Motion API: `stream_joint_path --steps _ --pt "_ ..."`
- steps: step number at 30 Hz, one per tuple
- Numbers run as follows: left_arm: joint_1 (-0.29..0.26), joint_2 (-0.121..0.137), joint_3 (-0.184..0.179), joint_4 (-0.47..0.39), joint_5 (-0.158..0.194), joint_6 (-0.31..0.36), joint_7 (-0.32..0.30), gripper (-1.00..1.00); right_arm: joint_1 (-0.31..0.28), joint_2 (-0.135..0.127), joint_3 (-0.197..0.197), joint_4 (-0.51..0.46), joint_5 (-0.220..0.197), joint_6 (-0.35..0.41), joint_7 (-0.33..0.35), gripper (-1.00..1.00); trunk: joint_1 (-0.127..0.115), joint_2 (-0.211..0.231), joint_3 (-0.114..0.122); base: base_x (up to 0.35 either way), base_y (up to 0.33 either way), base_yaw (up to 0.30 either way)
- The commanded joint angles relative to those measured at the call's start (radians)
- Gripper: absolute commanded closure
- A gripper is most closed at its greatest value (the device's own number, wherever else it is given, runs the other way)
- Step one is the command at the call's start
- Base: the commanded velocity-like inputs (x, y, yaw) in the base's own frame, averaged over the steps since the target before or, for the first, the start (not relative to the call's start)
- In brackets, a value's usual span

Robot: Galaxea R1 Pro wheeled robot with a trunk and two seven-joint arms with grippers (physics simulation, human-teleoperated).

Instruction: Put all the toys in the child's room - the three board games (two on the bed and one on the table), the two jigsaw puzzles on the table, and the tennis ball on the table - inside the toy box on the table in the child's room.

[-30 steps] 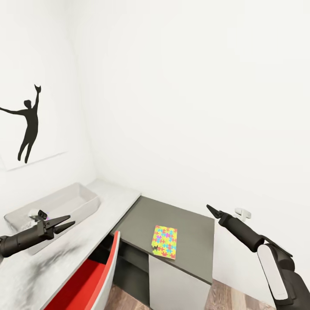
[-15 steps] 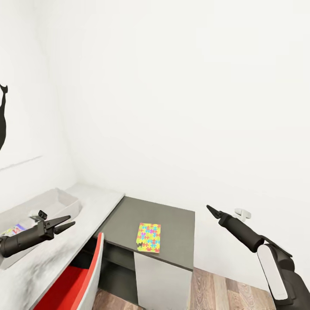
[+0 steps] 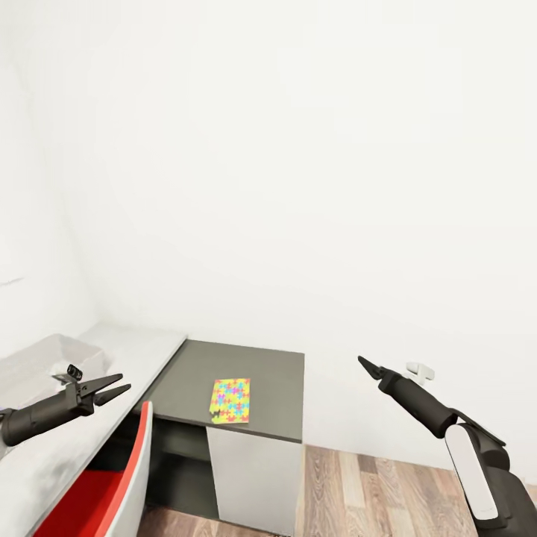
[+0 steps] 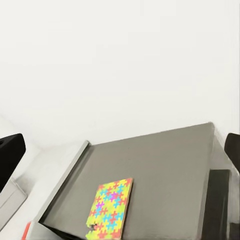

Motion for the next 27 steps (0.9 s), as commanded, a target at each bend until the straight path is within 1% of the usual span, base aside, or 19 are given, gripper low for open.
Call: stream_joint_path --steps 1,15,27 --pt "0.000 0.000 0.000 0.000 -0.001 0.011 -0.004 -1.00 -0.001 0.001 -0.001 0.001 -0.006 0.008 0.001 -1.00 0.000 -0.001 0.000 -0.123 0.000 -0.279" --pt "0.000 0.000 0.000 0.000 -0.001 0.010 -0.004 -1.00 -0.001 0.002 -0.001 0.003 -0.006 0.006 0.000 -1.00 0.000 -0.001 0.005 -0.167 0.000 -0.279" --pt "0.000 0.002 0.000 0.000 -0.001 0.009 -0.004 -1.00 -0.001 0.002 -0.001 0.003 -0.006 0.006 -0.001 -1.00 0.000 -0.001 0.011 -0.020 0.000 -0.279"
